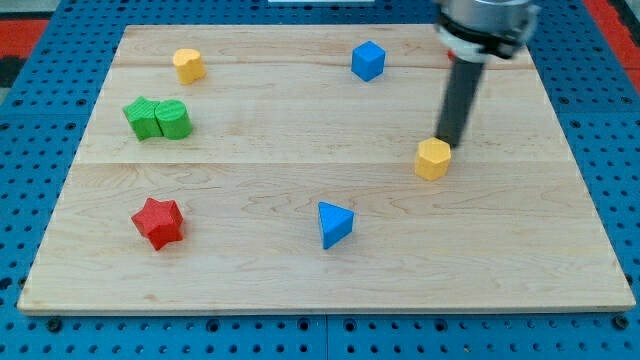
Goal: Move the yellow hexagon to the center of the board
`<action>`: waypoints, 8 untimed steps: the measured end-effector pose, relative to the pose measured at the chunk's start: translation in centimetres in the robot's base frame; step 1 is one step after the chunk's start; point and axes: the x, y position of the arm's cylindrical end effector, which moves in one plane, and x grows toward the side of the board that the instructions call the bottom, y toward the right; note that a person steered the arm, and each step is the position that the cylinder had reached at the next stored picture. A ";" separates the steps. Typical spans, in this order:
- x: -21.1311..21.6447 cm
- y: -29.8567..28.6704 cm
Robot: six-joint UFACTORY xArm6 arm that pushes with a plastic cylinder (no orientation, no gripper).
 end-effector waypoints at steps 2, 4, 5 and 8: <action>2.9 1.5; 2.9 1.2; 2.9 0.9; 3.1 -0.8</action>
